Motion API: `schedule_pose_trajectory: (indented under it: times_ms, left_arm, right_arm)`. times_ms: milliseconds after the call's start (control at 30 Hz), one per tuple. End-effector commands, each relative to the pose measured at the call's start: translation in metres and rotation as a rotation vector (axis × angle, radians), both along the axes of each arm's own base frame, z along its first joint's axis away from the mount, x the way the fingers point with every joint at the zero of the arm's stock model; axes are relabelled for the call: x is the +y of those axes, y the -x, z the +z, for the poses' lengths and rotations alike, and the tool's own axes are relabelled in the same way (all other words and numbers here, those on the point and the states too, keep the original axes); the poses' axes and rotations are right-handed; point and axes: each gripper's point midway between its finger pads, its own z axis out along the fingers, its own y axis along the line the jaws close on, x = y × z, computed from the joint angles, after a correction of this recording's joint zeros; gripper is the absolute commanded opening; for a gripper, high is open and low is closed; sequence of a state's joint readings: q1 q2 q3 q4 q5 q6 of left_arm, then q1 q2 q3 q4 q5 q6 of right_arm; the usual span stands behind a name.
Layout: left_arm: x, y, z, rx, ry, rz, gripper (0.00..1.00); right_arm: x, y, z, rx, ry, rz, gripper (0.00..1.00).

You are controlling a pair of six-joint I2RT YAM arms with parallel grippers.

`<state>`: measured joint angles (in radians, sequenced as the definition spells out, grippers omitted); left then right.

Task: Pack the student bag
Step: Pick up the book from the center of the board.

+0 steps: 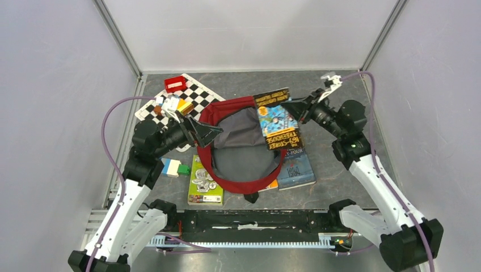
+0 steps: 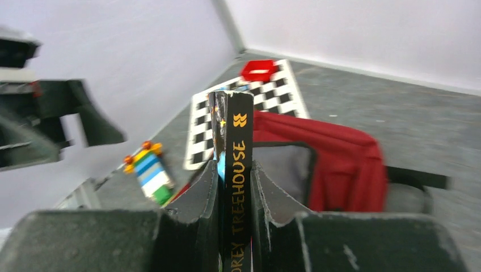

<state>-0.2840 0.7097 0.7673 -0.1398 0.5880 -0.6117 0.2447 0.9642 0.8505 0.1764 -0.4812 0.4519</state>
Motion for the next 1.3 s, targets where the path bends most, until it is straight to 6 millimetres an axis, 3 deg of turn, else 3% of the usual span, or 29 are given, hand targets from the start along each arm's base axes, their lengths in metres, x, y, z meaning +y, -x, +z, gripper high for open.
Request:
schedule_pose_trajectory:
  times_ms: [0,167,300,533,733,867,1000,1133,1200,1267]
  left_arm:
    - [-0.011,-0.004,0.055,-0.172,0.112,-0.045,1.00]
    - [-0.021,-0.005,0.059,-0.202,0.171,-0.105,1.00]
    - [-0.024,-0.004,0.054,-0.205,0.187,-0.120,1.00]
    - [-0.024,-0.006,0.050,-0.196,0.189,-0.110,1.00]
    - [-0.036,0.013,0.062,-0.231,0.233,-0.240,0.98]
    - [-0.038,0.022,0.066,-0.234,0.280,-0.282,0.82]
    - [-0.037,0.026,0.068,-0.238,0.304,-0.289,0.45]
    - [-0.036,0.030,0.073,-0.240,0.318,-0.291,0.10]
    - [-0.035,0.032,0.077,-0.247,0.325,-0.290,0.02]
    - [-0.033,0.035,0.081,-0.262,0.331,-0.288,0.02]
  right_arm:
    - [0.055,0.026,0.056,-0.104,-0.130,0.204,0.00]
    - [0.106,0.054,0.082,-0.134,-0.154,0.370,0.00]
    - [0.125,0.070,0.098,-0.155,-0.197,0.456,0.00]
    - [0.134,0.084,0.116,-0.193,-0.219,0.522,0.00]
    - [0.135,0.088,0.116,-0.202,-0.215,0.540,0.00]
    - [0.136,0.091,0.115,-0.210,-0.212,0.554,0.00]
    - [0.136,0.087,0.107,-0.213,-0.176,0.541,0.00]
    - [0.138,0.081,0.083,-0.193,-0.087,0.531,0.00]
    - [0.140,0.081,0.069,-0.194,-0.035,0.548,0.09]
    - [0.140,0.082,0.053,-0.191,0.011,0.564,0.21]
